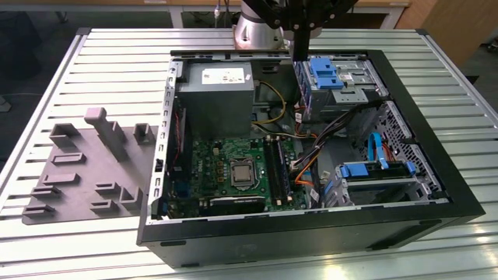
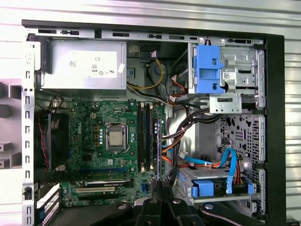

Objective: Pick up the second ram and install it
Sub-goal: 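Insert the second ram into the second slot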

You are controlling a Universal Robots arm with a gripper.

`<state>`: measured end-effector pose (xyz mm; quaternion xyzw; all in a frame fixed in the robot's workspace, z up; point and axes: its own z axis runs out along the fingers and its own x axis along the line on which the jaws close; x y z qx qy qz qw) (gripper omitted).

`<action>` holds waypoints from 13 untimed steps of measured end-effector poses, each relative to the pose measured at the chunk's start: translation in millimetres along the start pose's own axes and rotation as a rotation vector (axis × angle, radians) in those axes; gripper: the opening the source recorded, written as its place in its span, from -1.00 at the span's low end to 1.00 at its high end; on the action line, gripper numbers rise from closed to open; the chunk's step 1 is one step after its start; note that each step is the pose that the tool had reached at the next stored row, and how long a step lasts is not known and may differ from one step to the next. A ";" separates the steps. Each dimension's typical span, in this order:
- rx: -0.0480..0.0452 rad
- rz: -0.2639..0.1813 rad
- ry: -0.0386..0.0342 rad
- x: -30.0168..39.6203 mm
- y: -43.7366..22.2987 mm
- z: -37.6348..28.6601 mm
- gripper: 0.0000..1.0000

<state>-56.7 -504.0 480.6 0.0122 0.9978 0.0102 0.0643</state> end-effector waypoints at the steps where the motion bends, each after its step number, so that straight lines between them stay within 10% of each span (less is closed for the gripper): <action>1: 0.0004 0.000 0.0000 0.0 0.0 0.1 -0.77; 13: 0.0069 -0.001 0.0000 0.1 0.0 1.0 -0.77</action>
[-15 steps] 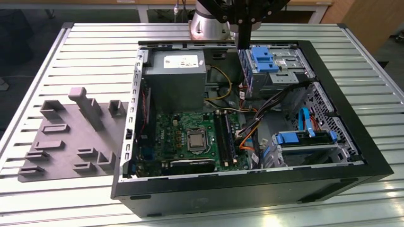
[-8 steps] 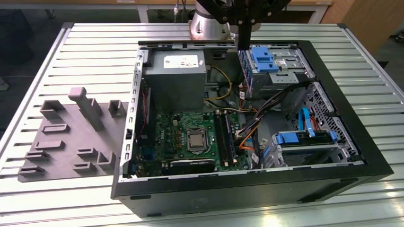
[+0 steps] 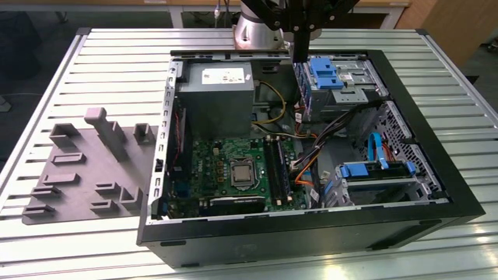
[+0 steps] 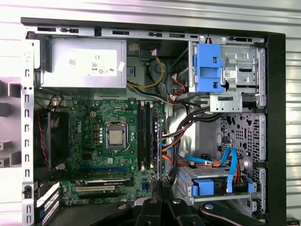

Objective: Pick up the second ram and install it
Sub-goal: 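Insert the second ram into the second slot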

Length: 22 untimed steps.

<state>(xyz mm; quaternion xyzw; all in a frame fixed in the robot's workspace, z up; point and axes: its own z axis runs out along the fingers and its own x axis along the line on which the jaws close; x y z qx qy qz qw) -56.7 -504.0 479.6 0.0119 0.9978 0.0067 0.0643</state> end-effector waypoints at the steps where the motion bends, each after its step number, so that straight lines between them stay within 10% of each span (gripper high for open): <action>1: 0.0008 0.000 0.0000 0.0 0.0 0.1 -0.77; 22: 0.0114 -0.001 -0.0002 0.3 0.2 1.9 -0.77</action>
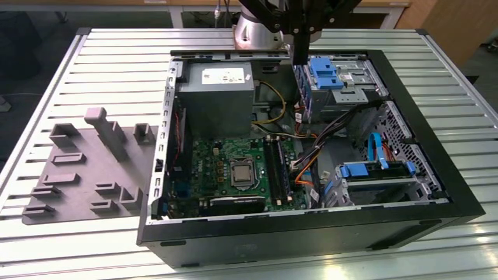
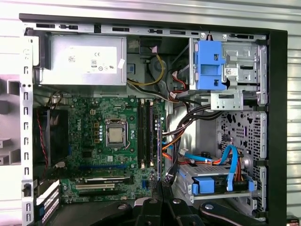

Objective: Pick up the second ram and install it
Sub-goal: 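Insert the second ram into the second slot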

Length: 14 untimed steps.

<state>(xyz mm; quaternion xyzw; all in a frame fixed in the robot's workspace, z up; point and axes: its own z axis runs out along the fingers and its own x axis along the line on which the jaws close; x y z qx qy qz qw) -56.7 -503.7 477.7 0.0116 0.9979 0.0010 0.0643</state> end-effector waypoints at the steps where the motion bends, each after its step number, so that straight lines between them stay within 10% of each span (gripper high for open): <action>1: 0.0000 0.000 0.0000 0.0 0.0 0.3 -0.77; 14: 0.0016 0.000 0.0000 0.5 0.0 3.6 -0.77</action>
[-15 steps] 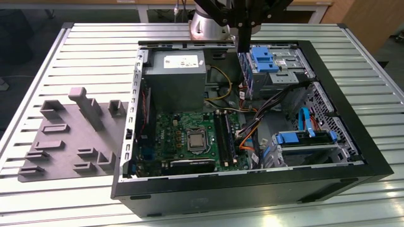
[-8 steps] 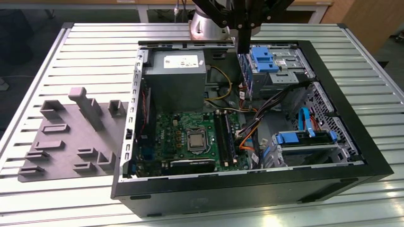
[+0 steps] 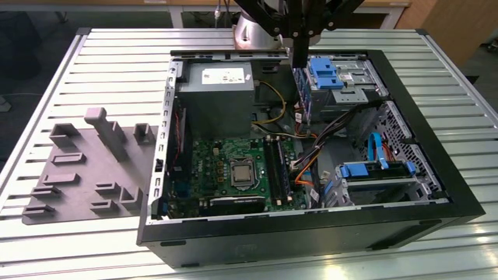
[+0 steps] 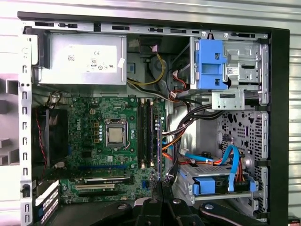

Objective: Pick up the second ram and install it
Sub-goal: 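Insert the second ram into the second slot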

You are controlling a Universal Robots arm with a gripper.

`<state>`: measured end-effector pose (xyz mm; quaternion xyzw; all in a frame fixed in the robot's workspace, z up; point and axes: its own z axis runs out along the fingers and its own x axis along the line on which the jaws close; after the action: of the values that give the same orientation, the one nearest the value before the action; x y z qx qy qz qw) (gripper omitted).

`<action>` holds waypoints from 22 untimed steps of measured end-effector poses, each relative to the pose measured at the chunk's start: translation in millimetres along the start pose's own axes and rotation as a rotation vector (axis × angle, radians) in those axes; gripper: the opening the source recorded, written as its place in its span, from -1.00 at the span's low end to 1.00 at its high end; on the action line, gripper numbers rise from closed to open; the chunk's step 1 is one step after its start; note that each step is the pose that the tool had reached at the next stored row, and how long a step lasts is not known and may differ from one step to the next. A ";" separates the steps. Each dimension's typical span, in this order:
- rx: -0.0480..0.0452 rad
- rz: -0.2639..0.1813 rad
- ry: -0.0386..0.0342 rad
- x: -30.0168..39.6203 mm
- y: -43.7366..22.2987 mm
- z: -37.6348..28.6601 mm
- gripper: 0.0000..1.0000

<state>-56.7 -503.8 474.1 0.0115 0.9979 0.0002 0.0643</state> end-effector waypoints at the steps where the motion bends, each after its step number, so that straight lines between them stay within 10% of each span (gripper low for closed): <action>1: 0.0000 0.000 0.0000 0.0 0.0 0.4 -0.77; 22: 0.0021 0.000 -0.0001 0.8 0.0 6.2 -0.77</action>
<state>-56.7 -503.8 467.9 0.0115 0.9979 -0.0008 0.0643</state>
